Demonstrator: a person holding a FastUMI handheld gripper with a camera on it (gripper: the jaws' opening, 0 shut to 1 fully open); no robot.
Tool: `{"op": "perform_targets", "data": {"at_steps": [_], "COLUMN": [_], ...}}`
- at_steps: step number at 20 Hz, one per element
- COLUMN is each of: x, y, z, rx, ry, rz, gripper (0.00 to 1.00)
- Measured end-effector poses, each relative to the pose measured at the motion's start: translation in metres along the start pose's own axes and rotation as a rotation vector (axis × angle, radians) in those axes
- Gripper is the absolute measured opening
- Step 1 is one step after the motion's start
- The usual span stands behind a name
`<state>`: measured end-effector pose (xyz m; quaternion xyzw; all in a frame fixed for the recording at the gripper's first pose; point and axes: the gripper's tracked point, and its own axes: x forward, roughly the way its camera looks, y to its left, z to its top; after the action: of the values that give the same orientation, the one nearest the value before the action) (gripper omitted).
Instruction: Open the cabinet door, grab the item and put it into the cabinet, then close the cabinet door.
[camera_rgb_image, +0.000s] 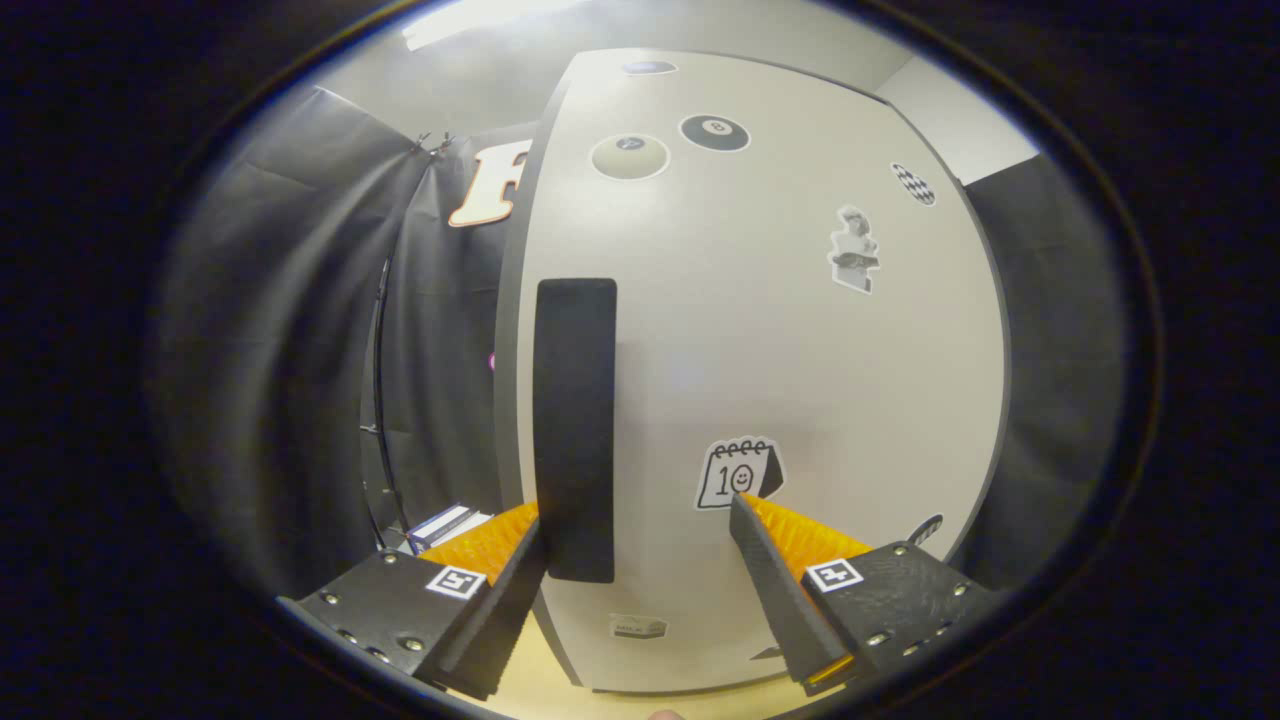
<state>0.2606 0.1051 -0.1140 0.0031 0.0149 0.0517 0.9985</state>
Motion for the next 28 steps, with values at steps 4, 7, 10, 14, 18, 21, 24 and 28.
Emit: {"op": "perform_targets", "data": {"at_steps": [4,7,10,14,18,21,24,28], "x": [0.002,-0.002,-0.016,-0.056,-0.108,-0.152,-0.199,-0.253], "y": [0.0,0.003,0.006,0.001,-0.012,-0.021,-0.029,-0.037], "z": [0.0,-0.001,0.003,0.002,-0.004,0.0,0.011,0.021], "rx": [0.007,0.018,0.039,0.02,-0.024,-0.058,-0.033,-0.029], "ry": [0.001,0.017,0.024,0.037,0.059,0.053,0.048,0.038], "rz": [-0.016,0.001,0.025,0.007,-0.028,-0.042,-0.047,-0.061], "gripper": [1.0,1.0,1.0,1.0,1.0,1.0,1.0,1.0]}}
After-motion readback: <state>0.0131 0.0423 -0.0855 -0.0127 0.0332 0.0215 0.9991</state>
